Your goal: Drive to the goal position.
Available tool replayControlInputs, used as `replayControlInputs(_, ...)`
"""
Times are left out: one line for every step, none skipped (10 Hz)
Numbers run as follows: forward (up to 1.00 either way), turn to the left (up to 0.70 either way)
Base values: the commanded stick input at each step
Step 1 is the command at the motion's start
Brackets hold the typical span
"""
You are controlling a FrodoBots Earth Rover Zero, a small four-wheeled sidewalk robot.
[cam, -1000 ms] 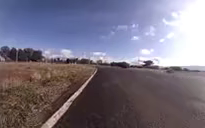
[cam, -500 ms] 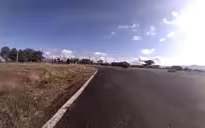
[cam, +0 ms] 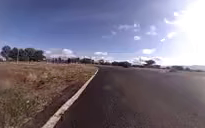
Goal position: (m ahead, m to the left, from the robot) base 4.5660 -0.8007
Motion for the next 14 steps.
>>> replayControlInputs(0.45,-0.27)
replayControlInputs(0.45,-0.27)
replayControlInputs(0.45,-0.27)
replayControlInputs(0.45,-0.27)
replayControlInputs(0.45,-0.27)
replayControlInputs(0.45,-0.27)
replayControlInputs(0.45,-0.26)
replayControlInputs(0.45,-0.17)
replayControlInputs(0.45,-0.07)
replayControlInputs(0.45,0.00)
replayControlInputs(0.45,0.00)
replayControlInputs(0.45,0.00)
replayControlInputs(0.45,0.00)
replayControlInputs(0.45,0.00)
